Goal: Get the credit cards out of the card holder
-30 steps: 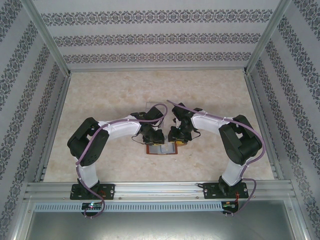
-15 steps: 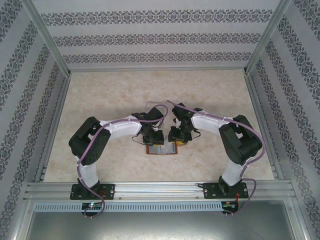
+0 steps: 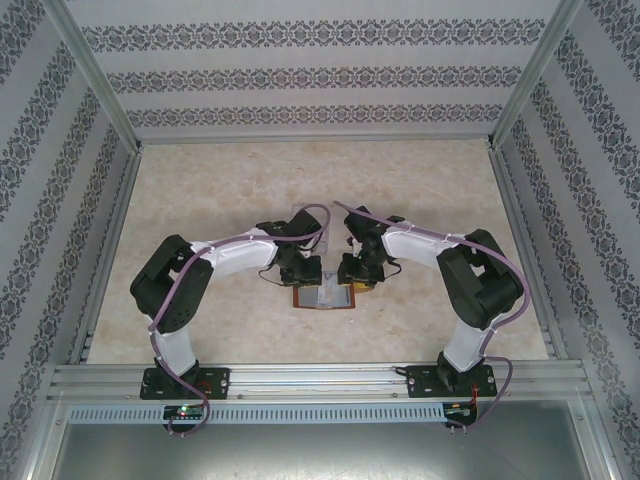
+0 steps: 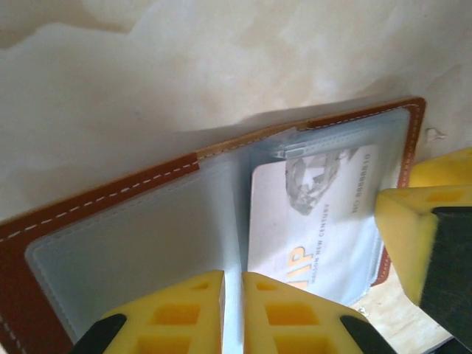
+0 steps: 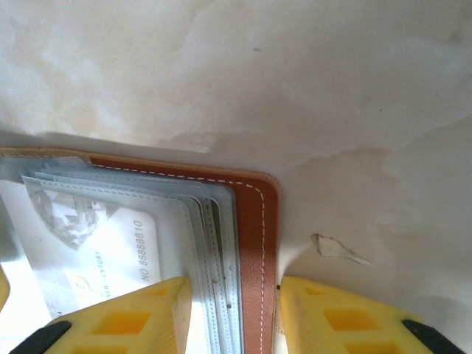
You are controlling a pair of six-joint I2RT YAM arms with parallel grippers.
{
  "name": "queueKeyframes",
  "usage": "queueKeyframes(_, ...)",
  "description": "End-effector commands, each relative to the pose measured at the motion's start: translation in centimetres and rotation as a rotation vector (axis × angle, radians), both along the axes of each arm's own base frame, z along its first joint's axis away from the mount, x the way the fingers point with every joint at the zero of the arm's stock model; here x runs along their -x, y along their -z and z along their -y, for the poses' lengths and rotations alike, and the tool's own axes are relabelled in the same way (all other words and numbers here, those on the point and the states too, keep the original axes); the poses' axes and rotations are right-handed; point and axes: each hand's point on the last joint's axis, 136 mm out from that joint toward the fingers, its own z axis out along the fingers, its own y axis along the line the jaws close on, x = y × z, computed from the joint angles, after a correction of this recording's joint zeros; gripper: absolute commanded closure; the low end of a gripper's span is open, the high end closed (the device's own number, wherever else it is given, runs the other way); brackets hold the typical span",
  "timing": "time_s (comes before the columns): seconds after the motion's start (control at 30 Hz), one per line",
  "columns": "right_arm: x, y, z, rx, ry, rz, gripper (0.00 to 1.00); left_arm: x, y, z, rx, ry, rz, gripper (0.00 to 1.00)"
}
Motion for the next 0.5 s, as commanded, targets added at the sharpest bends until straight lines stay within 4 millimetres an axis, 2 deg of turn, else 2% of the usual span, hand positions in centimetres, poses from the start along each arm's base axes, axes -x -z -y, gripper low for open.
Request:
queueKeyframes(0.0, 1.3, 1.5, 1.9, 0.097, -0.015, -0.051, 0.62, -0.3, -1.2, -0.2, 0.037, -0.005, 0.026, 0.84)
queueKeyframes(0.23, 1.3, 1.4, 1.8, 0.092, -0.016, -0.05, 0.62, -1.3, -2.0, 1.2, 0.229, -0.057, 0.024, 0.79)
queueKeyframes(0.47, 1.4, 1.4, 1.9, 0.094, -0.017, -0.052, 0.62, -1.4, -1.6, 1.9, 0.301, -0.062, 0.002, 0.77)
